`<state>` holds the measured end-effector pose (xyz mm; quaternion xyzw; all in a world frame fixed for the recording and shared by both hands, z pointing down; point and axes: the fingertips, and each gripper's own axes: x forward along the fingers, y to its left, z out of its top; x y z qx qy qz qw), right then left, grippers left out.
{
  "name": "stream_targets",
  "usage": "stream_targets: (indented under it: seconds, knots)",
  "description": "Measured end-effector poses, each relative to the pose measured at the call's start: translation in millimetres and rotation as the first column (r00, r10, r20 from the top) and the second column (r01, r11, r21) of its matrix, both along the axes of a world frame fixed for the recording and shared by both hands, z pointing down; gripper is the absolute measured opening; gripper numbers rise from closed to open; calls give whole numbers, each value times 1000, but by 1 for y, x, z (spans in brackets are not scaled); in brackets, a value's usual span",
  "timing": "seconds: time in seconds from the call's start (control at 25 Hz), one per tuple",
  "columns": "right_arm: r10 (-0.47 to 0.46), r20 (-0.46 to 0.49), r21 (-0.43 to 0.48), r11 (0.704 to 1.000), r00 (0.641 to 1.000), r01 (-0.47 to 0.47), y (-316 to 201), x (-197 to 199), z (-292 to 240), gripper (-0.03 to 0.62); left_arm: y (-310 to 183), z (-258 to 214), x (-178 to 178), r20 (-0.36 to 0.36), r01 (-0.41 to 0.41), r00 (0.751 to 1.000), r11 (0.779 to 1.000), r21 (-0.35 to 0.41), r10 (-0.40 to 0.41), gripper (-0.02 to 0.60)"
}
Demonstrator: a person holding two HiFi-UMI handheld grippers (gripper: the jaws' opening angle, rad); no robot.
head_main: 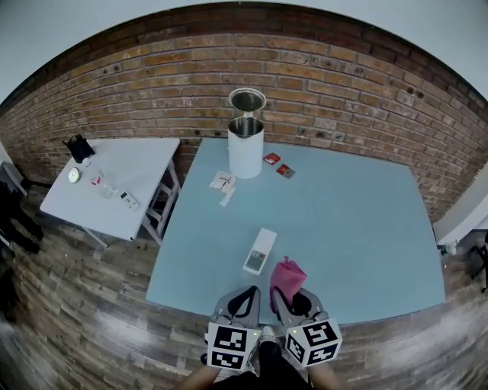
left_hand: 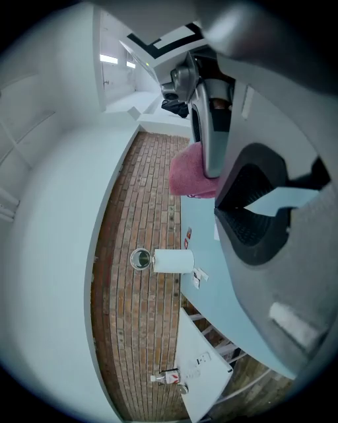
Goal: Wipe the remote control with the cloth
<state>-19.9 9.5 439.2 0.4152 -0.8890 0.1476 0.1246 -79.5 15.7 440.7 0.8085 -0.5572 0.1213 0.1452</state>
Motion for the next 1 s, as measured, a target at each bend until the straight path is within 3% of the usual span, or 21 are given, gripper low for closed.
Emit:
stream_targets:
  seconds: [0.6,1.0]
  knots:
    - [82,-25,22,996,996,-81,26,14,-6,75,17,-1,14,-19,-43,999,999,-12,42,-2]
    - [80,-26,22,997,996,-79,29,6,-7,75,20,-2,6,-9,-48,999,999,-17,48,-3]
